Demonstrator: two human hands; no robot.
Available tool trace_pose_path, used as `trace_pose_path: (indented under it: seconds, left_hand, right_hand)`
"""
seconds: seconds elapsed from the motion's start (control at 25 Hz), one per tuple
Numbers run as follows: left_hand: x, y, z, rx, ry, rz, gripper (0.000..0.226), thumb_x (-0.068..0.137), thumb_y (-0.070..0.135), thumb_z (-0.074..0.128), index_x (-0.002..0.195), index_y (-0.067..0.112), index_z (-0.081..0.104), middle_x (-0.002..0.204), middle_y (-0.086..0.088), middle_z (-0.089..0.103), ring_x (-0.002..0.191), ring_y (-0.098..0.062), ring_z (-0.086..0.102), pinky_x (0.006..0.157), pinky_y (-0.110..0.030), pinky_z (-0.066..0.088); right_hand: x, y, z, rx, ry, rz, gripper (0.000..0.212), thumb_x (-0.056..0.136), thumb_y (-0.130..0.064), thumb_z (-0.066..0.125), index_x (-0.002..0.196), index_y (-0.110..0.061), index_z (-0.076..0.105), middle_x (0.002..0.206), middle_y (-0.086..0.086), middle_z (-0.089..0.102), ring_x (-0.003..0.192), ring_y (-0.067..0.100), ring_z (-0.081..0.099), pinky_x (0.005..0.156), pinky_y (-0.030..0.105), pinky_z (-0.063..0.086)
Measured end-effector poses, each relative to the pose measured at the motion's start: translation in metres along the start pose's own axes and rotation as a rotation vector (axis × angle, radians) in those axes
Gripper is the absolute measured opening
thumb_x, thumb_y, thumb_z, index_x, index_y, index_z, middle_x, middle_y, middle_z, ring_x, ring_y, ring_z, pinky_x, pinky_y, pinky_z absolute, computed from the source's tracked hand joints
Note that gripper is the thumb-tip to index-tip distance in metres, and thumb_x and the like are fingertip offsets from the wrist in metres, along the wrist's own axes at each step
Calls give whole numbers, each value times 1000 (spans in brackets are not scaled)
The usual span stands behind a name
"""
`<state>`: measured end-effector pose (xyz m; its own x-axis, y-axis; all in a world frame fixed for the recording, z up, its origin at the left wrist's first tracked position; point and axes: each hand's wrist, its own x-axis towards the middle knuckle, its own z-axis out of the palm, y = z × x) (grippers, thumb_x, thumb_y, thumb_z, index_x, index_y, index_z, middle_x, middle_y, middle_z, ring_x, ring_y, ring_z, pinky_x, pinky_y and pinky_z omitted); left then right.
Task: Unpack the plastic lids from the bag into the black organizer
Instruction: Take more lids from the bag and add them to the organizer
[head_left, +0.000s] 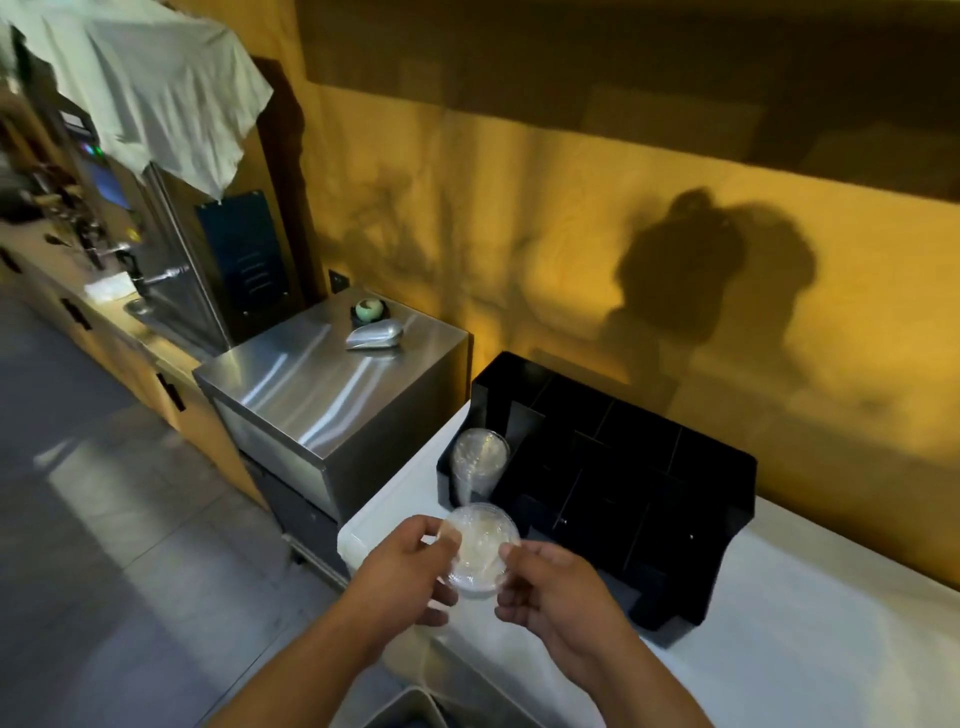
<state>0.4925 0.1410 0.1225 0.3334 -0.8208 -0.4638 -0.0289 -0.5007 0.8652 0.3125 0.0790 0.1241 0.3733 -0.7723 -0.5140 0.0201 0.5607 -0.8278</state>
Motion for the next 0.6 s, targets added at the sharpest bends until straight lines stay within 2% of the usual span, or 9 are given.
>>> trace_pose_path:
  seconds: [0.04,0.16,0.32,0.48,0.6]
  left_hand:
    - [10,14,11,15,23,26,19,103,46,61,109,29,67,95,-10,76,74,-22,78,60,-28,63]
    - [15,21,2,5,-10,15,24,102,45,63,110,23,70,90,-13,76,67,-21,76,60,-30,62]
    - [30,32,19,-3,23,7,23,103,38,64,111,17,71,85,-13,73,64,-21,72,59,-33,59]
    - [45,37,31,19,62,-18,24,104,40,63,106,17,71,82,-9,70,60,-16,71,57,-29,59]
    - [52,38,31,46,65,-24,25,103,41,63,108,18,71,87,-9,71,62,-16,72,58,-28,59]
  right_hand:
    - [10,-11,-15,10,-52,0,18,99,-11,69,106,5,69,67,11,65,59,21,60,62,36,57]
    - [18,-12,-13,-14,-47,-44,20,98,-15,71,102,4,69,69,11,67,60,20,63,62,34,58]
    - [44,-19,-33,-171,-59,-86,20,97,-21,72,96,-2,68,71,9,72,63,21,67,64,35,61]
    - [66,-23,-46,-313,-108,-26,23,100,-30,67,101,-7,65,78,9,79,52,21,65,53,35,59]
    - [72,-28,-47,-367,-139,2,27,102,-35,64,105,-9,64,82,10,80,51,21,65,50,33,58]
